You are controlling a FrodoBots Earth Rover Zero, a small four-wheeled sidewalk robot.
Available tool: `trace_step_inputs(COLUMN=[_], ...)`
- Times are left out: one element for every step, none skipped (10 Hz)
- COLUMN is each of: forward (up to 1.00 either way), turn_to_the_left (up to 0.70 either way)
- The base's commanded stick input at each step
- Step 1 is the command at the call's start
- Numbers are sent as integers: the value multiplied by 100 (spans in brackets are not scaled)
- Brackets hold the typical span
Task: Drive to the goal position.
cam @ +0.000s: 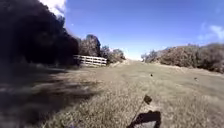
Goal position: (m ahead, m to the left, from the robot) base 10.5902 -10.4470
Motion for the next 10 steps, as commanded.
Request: trace_step_inputs(forward=[70,70,70,70,70,70,70,70,70,70], turn_to_the_left=[0,0,0,0,0,0,0,0,0,0])
